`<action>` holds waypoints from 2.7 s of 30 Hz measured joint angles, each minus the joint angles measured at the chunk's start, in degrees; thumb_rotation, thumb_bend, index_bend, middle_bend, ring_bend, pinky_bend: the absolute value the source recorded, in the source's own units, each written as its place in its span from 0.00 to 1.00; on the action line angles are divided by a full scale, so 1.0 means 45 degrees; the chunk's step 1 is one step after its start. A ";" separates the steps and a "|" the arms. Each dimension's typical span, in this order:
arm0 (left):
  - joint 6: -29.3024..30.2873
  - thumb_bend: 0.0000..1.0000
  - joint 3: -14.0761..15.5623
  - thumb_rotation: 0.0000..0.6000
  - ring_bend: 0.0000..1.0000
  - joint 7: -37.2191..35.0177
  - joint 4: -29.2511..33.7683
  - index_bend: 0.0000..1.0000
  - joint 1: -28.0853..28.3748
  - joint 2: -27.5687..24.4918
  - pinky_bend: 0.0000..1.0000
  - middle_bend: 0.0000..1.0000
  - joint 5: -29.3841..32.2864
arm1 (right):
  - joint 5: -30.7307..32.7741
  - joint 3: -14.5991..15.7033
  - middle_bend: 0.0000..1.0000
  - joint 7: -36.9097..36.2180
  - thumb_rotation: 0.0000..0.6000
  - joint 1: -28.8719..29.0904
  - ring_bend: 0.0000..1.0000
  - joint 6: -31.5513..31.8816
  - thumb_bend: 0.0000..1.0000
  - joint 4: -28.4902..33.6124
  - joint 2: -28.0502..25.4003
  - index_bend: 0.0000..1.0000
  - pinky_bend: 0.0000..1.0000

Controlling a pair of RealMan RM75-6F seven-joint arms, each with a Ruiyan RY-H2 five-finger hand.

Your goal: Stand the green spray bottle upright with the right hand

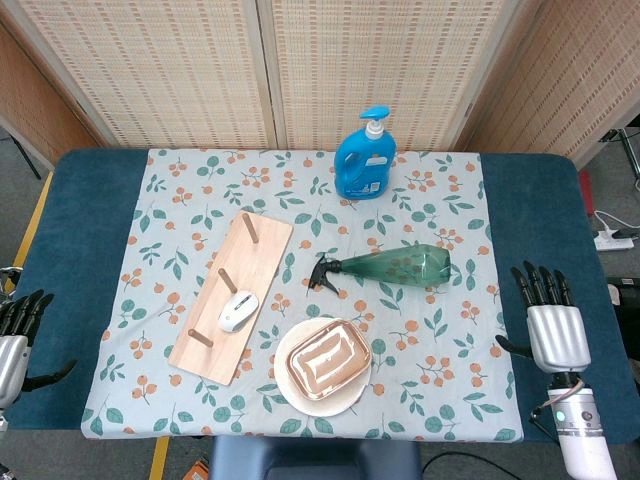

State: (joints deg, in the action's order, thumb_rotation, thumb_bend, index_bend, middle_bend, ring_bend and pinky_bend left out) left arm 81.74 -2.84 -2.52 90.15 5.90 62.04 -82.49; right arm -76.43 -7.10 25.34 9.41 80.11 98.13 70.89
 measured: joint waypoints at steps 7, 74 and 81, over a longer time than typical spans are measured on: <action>0.0020 0.14 0.0009 1.00 0.00 0.0057 0.0051 0.00 0.0059 0.0052 0.01 0.00 -0.0149 | 0.0242 0.0004 0.00 0.0052 1.00 0.0112 0.00 -0.0173 0.00 -0.0044 0.0050 0.00 0.00; 0.0104 0.14 0.0237 1.00 0.00 -0.1579 -0.0224 0.00 0.0535 0.0024 0.01 0.00 -0.1158 | 0.6185 -0.1992 0.15 0.3983 1.00 1.0035 0.00 -0.7803 0.00 -0.8727 0.6960 0.07 0.00; 0.0108 0.14 0.0243 1.00 0.00 -0.1579 -0.0225 0.00 0.0539 0.0024 0.01 0.00 -0.1154 | 0.6400 -0.2072 0.20 0.3945 1.00 1.0565 0.00 -0.7669 0.00 -0.9970 0.7898 0.13 0.00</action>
State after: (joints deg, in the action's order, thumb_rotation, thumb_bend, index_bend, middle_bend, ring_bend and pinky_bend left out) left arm 82.23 -1.75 -9.62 89.14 8.33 62.15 -87.68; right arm -47.63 -16.42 43.09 56.95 45.60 53.26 106.43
